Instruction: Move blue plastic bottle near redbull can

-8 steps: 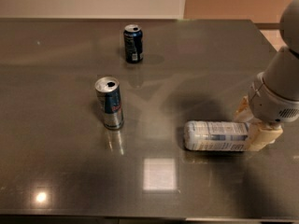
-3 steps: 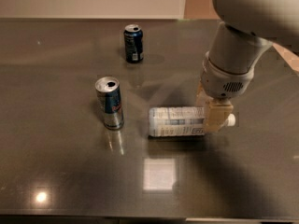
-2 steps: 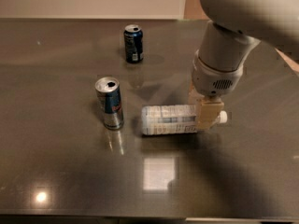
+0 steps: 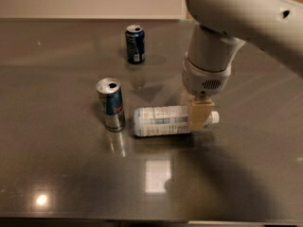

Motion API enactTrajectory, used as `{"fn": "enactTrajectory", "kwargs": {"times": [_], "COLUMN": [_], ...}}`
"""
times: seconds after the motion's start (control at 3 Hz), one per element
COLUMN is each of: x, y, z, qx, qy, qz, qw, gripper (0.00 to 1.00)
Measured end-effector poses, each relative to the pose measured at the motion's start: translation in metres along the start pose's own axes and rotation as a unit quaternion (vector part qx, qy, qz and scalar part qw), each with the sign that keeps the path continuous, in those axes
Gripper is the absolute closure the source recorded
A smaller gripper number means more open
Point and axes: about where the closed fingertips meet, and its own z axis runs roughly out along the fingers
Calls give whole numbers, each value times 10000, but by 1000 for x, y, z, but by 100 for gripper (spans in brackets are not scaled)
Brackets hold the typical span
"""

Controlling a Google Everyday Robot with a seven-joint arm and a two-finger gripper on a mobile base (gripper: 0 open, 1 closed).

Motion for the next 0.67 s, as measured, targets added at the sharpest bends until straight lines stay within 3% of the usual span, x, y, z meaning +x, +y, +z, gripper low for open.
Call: {"fn": "enactTrajectory", "kwargs": {"times": [0.67], "x": [-7], "y": [-9], "z": [10], "qx": [-102], "qy": [-50], "qz": [-33], "qw": [9999], "gripper": [37]}}
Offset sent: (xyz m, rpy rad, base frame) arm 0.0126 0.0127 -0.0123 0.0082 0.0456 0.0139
